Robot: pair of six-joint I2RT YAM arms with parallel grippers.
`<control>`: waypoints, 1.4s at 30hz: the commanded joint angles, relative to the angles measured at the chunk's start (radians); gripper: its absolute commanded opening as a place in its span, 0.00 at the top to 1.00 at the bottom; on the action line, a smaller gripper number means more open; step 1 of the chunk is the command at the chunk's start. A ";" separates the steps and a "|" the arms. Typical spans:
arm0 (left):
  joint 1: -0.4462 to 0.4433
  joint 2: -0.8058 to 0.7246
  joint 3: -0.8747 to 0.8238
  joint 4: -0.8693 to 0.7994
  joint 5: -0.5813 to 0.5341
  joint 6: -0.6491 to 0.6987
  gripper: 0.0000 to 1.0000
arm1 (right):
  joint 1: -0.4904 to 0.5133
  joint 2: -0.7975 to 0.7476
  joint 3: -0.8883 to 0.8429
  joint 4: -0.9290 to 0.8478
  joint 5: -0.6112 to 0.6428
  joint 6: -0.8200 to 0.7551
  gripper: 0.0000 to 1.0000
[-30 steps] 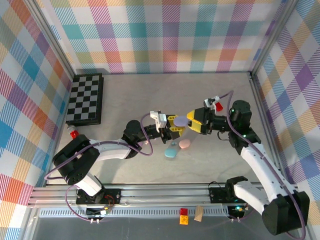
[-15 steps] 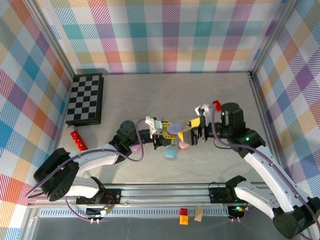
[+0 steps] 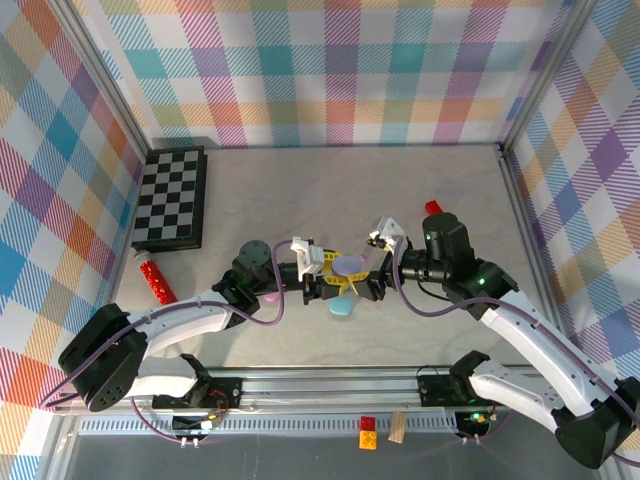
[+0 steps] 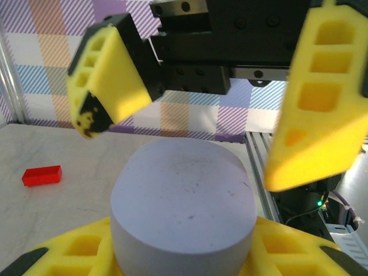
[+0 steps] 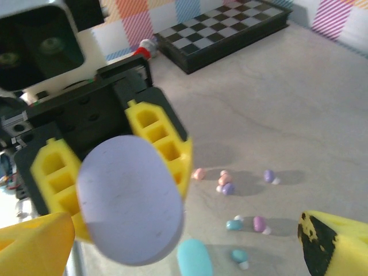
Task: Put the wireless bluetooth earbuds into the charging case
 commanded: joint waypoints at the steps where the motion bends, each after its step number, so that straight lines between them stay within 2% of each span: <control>1: 0.011 -0.019 -0.001 0.028 0.048 -0.009 0.61 | 0.006 -0.014 -0.016 0.083 0.082 -0.014 0.01; 4: 0.012 -0.023 -0.006 0.047 0.054 -0.025 0.61 | 0.006 -0.016 -0.022 0.101 0.124 -0.016 0.01; 21: 0.011 -0.024 -0.023 0.081 0.020 -0.049 0.61 | 0.005 -0.009 0.008 0.146 0.124 0.038 0.01; 31: 0.013 -0.018 -0.029 0.087 0.022 -0.055 0.61 | 0.005 0.028 0.072 0.116 0.194 0.087 0.00; 35: 0.015 -0.010 -0.034 0.093 0.019 -0.062 0.61 | 0.005 0.025 0.079 0.122 0.168 0.126 0.00; 39: 0.033 -0.006 -0.044 0.118 0.030 -0.083 0.62 | -0.015 0.004 0.072 0.157 0.086 0.170 0.01; 42: 0.053 -0.005 -0.055 0.160 0.043 -0.119 0.62 | -0.027 0.009 0.077 0.144 0.085 0.178 0.01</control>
